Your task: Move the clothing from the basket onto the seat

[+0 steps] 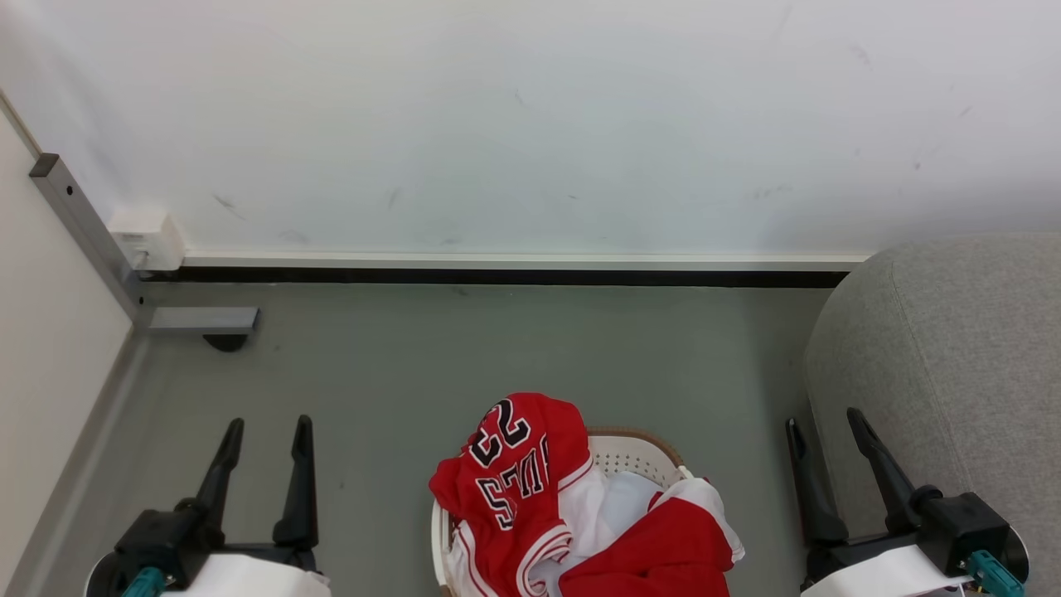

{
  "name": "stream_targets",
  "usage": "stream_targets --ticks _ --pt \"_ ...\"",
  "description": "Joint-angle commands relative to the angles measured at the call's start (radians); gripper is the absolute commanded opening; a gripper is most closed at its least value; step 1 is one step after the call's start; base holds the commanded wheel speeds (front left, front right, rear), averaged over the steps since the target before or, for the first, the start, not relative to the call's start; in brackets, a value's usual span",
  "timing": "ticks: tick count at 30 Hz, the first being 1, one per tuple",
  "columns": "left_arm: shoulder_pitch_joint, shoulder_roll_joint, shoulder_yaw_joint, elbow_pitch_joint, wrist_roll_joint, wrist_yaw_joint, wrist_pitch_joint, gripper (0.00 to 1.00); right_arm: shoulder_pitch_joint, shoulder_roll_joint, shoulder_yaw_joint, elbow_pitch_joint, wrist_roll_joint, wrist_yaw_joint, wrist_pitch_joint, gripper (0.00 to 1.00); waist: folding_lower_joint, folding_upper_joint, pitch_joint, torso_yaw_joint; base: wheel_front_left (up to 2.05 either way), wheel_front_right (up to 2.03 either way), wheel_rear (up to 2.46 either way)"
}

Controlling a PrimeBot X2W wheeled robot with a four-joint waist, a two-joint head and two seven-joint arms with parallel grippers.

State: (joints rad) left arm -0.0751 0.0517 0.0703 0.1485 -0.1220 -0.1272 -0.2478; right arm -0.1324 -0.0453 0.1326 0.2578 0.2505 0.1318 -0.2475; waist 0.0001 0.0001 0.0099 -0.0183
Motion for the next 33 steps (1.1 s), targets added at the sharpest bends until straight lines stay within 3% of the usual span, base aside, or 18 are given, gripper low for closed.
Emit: stream_targets --ticks 1,8,33 --pt "-0.003 0.004 0.001 -0.005 0.026 -0.001 -0.007 1.0 -0.013 -0.009 0.004 -0.004 -0.014 -0.002 -0.008 1.0 -0.0001 -0.0001 0.0 0.0 0.0 0.0 0.0" --pt "-0.004 0.003 0.002 -0.001 0.065 -0.002 -0.018 1.0 -0.012 -0.009 0.01 -0.003 -0.054 -0.002 -0.019 1.0 -0.0001 -0.0001 -0.001 -0.001 0.0 0.0 0.0" --pt "-0.003 0.0 0.008 0.005 0.036 -0.003 -0.017 1.0 -0.014 -0.008 0.002 0.007 -0.034 -0.002 -0.017 1.0 -0.0001 -0.0001 -0.006 -0.014 0.0 0.0 0.0"
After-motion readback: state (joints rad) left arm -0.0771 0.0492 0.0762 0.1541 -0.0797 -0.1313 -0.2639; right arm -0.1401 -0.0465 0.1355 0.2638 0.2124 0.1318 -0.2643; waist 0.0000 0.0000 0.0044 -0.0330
